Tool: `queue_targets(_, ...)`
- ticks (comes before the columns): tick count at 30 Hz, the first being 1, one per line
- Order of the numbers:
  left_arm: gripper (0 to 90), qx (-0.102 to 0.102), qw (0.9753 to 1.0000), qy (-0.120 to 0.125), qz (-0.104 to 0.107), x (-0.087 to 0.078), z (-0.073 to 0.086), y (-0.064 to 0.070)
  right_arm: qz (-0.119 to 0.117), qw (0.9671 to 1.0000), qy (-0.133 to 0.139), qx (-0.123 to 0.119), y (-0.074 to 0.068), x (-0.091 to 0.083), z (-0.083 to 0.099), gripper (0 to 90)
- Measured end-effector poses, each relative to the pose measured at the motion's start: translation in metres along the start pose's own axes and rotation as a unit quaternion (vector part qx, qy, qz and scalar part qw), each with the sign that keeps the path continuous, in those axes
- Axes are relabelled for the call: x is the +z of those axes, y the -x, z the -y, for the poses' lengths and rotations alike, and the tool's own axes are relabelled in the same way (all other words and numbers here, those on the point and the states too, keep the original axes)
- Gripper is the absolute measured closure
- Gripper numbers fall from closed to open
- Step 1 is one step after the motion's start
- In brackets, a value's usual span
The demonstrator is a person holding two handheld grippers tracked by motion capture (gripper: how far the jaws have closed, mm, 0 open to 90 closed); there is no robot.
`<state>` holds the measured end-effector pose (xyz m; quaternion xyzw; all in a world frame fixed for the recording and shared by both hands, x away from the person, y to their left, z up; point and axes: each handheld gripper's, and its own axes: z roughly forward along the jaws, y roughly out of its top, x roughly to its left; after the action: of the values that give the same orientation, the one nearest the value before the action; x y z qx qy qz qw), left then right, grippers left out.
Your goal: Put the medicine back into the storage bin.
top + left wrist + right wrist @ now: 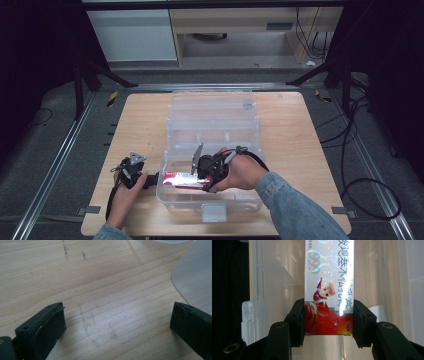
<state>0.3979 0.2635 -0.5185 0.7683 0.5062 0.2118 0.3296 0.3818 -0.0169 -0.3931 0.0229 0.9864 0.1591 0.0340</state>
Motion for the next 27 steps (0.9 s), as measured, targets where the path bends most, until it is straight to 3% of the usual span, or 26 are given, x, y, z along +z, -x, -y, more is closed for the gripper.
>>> queue_targets(27,0.0,0.001,1.0000,0.000,0.001,0.000,0.000,0.000,-0.017,0.9992,-0.028,-0.020,0.005,0.027,-0.009,51.4)
